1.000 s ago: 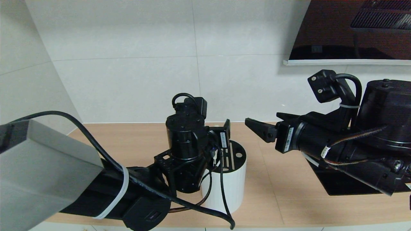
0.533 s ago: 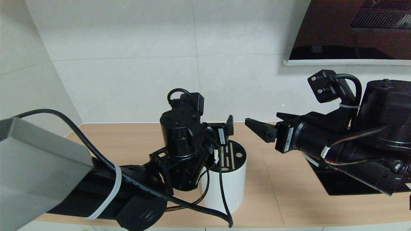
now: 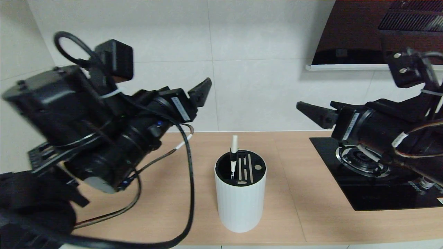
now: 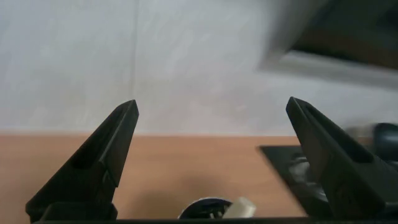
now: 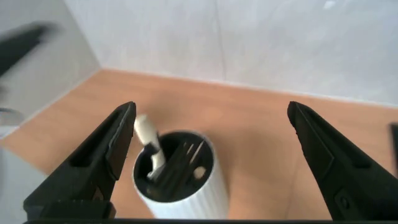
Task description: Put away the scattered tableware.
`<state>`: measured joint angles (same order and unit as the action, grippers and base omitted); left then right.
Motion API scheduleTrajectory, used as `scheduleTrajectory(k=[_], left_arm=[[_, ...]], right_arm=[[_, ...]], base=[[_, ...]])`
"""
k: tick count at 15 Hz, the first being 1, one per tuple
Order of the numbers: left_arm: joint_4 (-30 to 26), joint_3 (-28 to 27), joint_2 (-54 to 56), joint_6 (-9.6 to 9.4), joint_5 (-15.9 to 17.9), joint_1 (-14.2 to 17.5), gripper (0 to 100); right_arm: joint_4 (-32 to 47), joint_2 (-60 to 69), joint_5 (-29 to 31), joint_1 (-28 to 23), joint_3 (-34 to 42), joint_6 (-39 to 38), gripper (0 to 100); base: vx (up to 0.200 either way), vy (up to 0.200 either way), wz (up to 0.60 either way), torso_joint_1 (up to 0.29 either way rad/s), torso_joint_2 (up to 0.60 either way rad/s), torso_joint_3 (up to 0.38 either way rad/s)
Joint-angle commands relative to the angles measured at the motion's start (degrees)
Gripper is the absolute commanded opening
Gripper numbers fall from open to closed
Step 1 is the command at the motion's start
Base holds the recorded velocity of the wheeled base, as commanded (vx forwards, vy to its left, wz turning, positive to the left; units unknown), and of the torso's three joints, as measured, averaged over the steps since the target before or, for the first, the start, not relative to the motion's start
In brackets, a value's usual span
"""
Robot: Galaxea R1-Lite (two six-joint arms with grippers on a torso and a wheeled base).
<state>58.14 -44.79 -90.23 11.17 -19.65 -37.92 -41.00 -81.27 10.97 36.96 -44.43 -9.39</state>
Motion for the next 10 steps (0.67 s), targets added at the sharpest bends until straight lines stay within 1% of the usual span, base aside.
scheduleTrajectory(k=[1, 2, 4, 5, 6, 7, 8, 9, 10], left_arm=[[-4.35, 9.46, 16.58, -0.09, 7.43, 5.49, 100], [-9.18, 11.83, 22.03, 0.0, 7.79, 8.83, 100], [-14.98, 16.31, 31.52, -0.18, 7.52, 12.88, 100], [-19.99, 18.42, 38.56, -0.18, 7.43, 15.07, 100], [-27.02, 20.18, 46.9, -0.27, 7.43, 16.66, 100], [-34.93, 21.15, 54.9, -0.36, 7.43, 17.09, 100], [-39.06, 21.32, 58.95, -0.36, 7.43, 17.27, 100], [-52.95, 20.79, 69.84, -0.36, 7.79, 20.43, 100], [-58.66, 20.44, 74.5, -0.36, 7.87, 22.63, 100]], right_arm=[[0.13, 10.26, -0.86, -4.79, 2.34, 1.39, 100], [0.57, 14.74, -1.83, -8.57, 4.27, 1.3, 100], [0.48, 22.21, -3.59, -14.46, 10.95, 1.48, 100], [0.74, 27.93, -5.87, -17.98, 15.78, 1.3, 100], [0.74, 33.73, -8.51, -21.58, 21.5, 1.39, 100], [1.01, 38.56, -10.0, -25.01, 25.1, 1.39, 100], [1.36, 40.76, -10.27, -26.5, 26.51, 1.39, 100], [6.1, 47.96, -10.44, -29.75, 28.17, 1.3, 100], [11.91, 52.89, -10.27, -30.02, 28.0, 1.3, 100]], base=[[0.0, 0.0, 0.0, 0.0, 0.0, 0.0], [0.0, 0.0, 0.0, 0.0, 0.0, 0.0], [0.0, 0.0, 0.0, 0.0, 0.0, 0.0], [0.0, 0.0, 0.0, 0.0, 0.0, 0.0], [0.0, 0.0, 0.0, 0.0, 0.0, 0.0], [0.0, 0.0, 0.0, 0.0, 0.0, 0.0], [0.0, 0.0, 0.0, 0.0, 0.0, 0.0], [0.0, 0.0, 0.0, 0.0, 0.0, 0.0], [0.0, 0.0, 0.0, 0.0, 0.0, 0.0]])
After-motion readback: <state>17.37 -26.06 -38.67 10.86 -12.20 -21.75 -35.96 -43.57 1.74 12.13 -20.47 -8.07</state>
